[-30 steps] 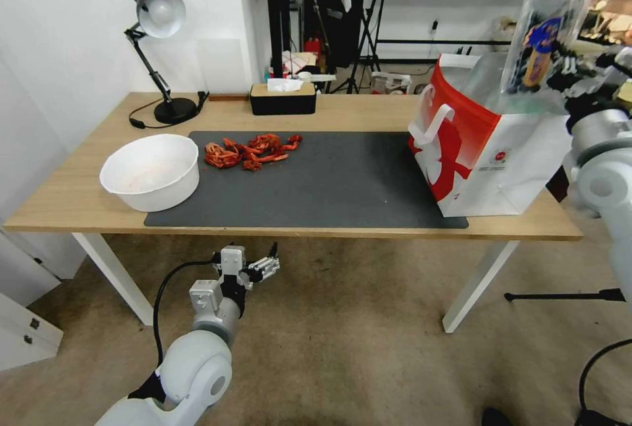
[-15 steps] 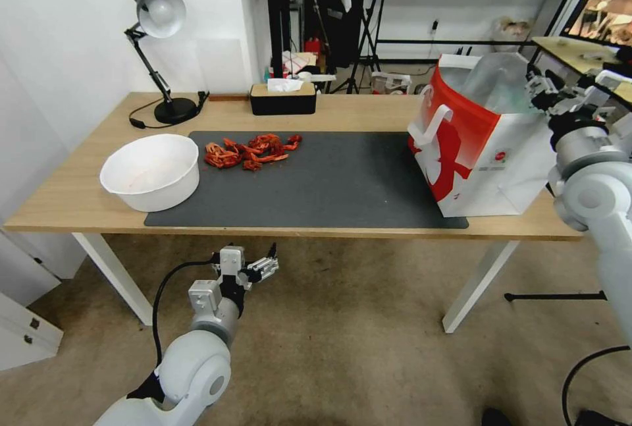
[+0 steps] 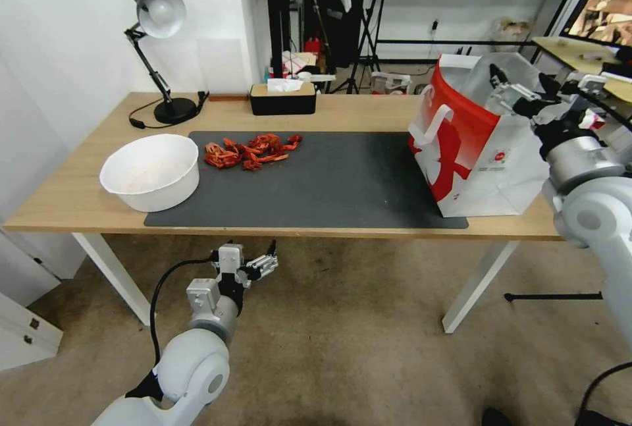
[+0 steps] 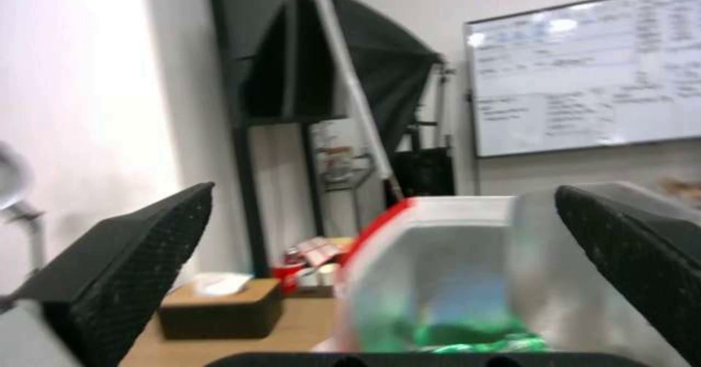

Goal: Close the takeout container lid, then place the container into the takeout bag.

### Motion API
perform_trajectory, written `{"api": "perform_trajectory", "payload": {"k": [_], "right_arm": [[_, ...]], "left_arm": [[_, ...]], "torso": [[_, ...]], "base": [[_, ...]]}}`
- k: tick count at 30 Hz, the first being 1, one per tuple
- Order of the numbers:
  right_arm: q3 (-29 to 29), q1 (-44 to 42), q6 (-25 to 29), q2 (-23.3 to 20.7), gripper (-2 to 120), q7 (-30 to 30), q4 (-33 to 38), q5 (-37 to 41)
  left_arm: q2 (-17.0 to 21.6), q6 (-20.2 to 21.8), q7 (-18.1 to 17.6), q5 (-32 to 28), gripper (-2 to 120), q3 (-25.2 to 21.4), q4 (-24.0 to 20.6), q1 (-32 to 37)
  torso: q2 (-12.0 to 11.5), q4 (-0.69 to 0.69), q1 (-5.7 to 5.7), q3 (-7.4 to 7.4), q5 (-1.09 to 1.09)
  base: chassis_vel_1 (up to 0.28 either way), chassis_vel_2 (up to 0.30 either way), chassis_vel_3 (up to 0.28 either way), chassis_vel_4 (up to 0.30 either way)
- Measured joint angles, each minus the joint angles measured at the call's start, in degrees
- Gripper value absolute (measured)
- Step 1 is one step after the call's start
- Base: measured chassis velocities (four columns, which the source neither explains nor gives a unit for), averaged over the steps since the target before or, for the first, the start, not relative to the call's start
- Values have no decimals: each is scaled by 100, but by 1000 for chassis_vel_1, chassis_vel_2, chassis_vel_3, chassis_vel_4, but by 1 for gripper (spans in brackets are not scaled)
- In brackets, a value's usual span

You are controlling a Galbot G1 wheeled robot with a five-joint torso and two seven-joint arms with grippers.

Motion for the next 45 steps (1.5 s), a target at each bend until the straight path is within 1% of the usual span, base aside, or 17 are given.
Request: {"api": "perform_trajectory", "payload": {"k": [3,4,6,7,11,12,15,16,17,18,19,21,22,24,31,35,45], "right_arm": [[14,-517,259,0,114,-361,319,-427],[14,-517,259,0,114,-361,319,-427],[30,-950,492,11,114,-583,473,-808],[30,-950,492,11,114,-583,473,-808],[-36,-1582,782,215,111,-717,590,-1361],[-36,-1582,782,215,111,-717,590,-1361],[-181,-1934,1167,554,106,-637,556,-1787],[-181,-1934,1167,554,106,-637,556,-1787],[-220,-2085,1296,730,102,-587,523,-1977],[-249,-2248,1396,893,101,-534,491,-2148],[-264,-2377,1494,1027,100,-478,464,-2277],[-264,-2377,1494,1027,100,-478,464,-2277],[-289,-2667,1690,1273,100,-352,386,-2534],[-294,-2911,1830,1435,100,-223,341,-2679],[-334,-3519,1974,1784,100,72,290,-2829],[-396,-3760,2028,1942,100,117,211,-2858],[-671,-3790,2087,2157,100,121,-29,-2951]], "left_arm": [[-41,-79,11,20,100,-26,19,7],[-41,-79,11,20,100,-26,19,7],[-81,-131,12,53,100,-27,57,12],[-81,-131,12,53,100,-27,57,12],[-167,-277,-7,133,100,-29,138,17],[-167,-277,-7,133,100,-29,138,17],[-209,-346,-67,239,100,-33,182,13],[-209,-346,-67,239,100,-33,182,13],[-220,-374,-86,269,100,-43,198,13],[-225,-397,-99,292,100,-51,205,16],[-227,-417,-113,317,100,-56,212,24],[-227,-417,-113,317,100,-56,212,24],[-227,-524,-120,390,100,-65,245,46],[-226,-610,-119,432,100,-69,273,61],[-287,-678,-85,470,100,-47,280,120],[-337,-696,-69,488,100,-36,280,165],[-398,-777,-53,583,100,-53,270,306]], "torso": [[0,0,0,0,1],[0,0,0,0,1],[0,-1,0,0,1],[0,-1,0,0,1],[0,-1,0,0,1],[0,-1,0,0,1],[0,0,0,0,0],[0,0,0,0,0],[0,0,1,0,0],[0,-1,1,1,3],[0,-1,1,0,2],[0,-1,1,0,2],[0,-1,1,0,3],[0,0,1,0,-1],[0,-1,1,0,1],[0,-1,1,0,1],[0,0,0,0,1]], "base": [[0,0,0,0],[0,0,0,0],[0,0,0,0],[0,0,0,0],[0,0,0,0],[0,0,0,0],[0,0,0,0],[0,0,0,0],[0,0,0,0],[0,0,0,0],[0,0,0,0],[0,0,0,0],[0,0,0,0],[0,0,0,0],[0,0,0,0],[0,0,0,0],[0,0,0,0]]}}
